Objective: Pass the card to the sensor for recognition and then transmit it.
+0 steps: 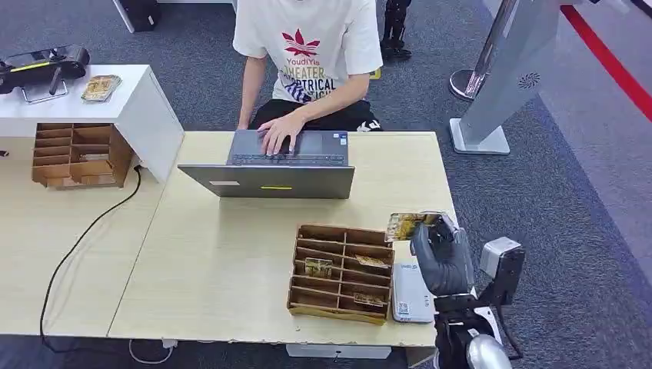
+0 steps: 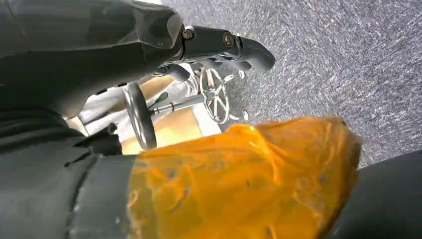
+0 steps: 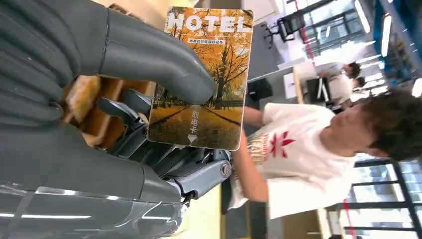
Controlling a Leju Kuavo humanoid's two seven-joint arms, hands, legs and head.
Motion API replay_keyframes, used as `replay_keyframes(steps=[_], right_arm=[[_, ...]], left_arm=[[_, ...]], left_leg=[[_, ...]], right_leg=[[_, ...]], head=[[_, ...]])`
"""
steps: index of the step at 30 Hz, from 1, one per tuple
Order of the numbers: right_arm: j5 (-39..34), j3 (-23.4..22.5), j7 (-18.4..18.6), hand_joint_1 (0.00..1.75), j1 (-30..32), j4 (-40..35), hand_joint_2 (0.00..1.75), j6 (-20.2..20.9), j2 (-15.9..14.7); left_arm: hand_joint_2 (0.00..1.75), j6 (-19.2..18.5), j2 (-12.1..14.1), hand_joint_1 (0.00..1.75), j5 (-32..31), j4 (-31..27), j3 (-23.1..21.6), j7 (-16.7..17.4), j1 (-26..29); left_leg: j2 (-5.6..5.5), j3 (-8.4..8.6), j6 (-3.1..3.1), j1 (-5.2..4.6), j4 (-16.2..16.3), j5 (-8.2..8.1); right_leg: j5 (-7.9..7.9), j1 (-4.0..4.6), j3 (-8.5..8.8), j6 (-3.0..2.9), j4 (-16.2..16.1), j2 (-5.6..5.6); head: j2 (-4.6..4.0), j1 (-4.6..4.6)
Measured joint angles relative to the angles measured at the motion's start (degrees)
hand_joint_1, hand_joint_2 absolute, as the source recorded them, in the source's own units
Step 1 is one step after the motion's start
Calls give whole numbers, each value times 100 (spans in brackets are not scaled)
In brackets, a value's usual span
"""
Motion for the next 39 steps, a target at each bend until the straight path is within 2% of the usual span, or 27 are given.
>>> replay_keyframes(steps=[9,14,31,39], right_arm=[[-162,-485,4,175,480,68,175,-94,-59],[70,-660,81,175,633,127,175,-197,-118],[1740,-699,568,175,595,848,175,-564,-267],[2375,-662,728,175,468,1075,175,-883,-269]], left_arm=[[0,15,-13,0,20,0,57,0,2],[0,15,-13,0,20,0,68,0,3],[0,13,-22,0,17,0,144,26,4],[0,13,-26,0,17,0,155,44,5]], left_leg=[[0,-1,0,0,0,0],[1,0,0,0,0,0],[1,-2,0,0,0,0],[1,-2,0,0,0,0]], right_leg=[[0,0,0,0,0,0],[0,0,0,0,0,1],[0,0,0,0,0,1],[0,0,0,0,0,0]], head=[[0,0],[0,0],[0,0],[0,0]])
